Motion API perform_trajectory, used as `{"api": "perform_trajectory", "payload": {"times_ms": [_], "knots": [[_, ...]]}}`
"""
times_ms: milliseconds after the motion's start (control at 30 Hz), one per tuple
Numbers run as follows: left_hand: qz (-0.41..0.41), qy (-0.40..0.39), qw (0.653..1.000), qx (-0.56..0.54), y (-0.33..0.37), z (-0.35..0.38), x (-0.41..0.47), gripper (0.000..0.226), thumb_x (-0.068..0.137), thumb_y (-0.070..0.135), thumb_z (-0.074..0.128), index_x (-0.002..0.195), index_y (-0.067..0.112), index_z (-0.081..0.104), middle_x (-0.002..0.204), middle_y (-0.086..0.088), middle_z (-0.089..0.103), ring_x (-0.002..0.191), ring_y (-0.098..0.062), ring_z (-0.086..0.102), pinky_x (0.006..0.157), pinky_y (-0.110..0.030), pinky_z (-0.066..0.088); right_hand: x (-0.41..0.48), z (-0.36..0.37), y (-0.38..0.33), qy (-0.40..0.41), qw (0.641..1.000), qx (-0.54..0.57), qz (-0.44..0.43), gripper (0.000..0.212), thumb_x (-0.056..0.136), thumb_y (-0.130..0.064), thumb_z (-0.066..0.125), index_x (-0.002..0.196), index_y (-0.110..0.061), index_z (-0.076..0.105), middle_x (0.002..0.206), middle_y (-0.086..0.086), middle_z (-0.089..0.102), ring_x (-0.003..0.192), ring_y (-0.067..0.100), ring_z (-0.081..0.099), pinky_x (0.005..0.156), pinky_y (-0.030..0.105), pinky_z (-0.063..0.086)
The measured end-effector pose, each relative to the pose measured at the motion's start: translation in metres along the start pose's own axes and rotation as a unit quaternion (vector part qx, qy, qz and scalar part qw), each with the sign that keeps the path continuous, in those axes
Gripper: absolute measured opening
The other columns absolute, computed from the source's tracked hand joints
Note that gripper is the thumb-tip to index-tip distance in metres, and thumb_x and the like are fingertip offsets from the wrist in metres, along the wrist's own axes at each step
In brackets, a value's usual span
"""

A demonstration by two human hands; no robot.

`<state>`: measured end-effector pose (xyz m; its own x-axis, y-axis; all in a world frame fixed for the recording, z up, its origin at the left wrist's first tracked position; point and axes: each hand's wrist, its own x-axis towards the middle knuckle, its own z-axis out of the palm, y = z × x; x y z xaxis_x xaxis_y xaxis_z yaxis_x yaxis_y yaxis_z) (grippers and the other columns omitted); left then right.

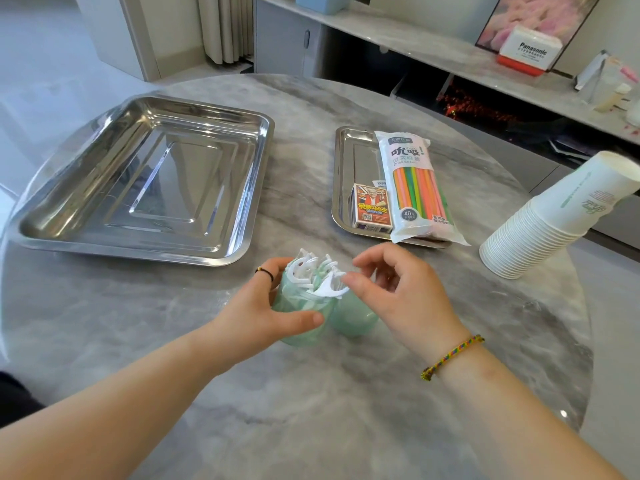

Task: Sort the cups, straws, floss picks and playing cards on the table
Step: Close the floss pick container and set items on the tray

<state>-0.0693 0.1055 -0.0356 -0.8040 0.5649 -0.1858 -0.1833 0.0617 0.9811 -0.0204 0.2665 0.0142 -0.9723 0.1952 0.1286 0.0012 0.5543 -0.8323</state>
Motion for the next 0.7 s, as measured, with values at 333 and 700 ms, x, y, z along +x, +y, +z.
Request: {"api": "perform_trajectory", "payload": {"times_ms": [333,700], "knots": [[0.024,-0.006,0.993,0.118,0.000,0.004,-0.003,0.066,0.038,0.040,0.074,0.096,0.040,0.042,0.095,0.015,0.060,0.078,0.011,0.059,0.066,-0.004,0.045,0.001,-0.001,-0.007,-0.052,0.995,0.048,0.065,0.030,0.076,-0.011,0.069,0.054,-0.026,0.055,0.044,-0.012,0.051,0.046,-0.001,0.043,0.048,0.007,0.034],[0.050,0.007,0.982,0.181,0.001,0.004,-0.005,0.064,0.039,0.040,0.073,0.094,0.042,0.039,0.094,0.019,0.056,0.081,0.018,0.053,0.066,0.002,0.039,-0.002,0.002,-0.015,-0.054,0.996,-0.037,0.054,0.031,0.074,-0.023,0.072,0.050,-0.030,0.054,0.044,-0.008,0.043,0.047,0.006,0.038,0.048,0.017,0.027]]}}
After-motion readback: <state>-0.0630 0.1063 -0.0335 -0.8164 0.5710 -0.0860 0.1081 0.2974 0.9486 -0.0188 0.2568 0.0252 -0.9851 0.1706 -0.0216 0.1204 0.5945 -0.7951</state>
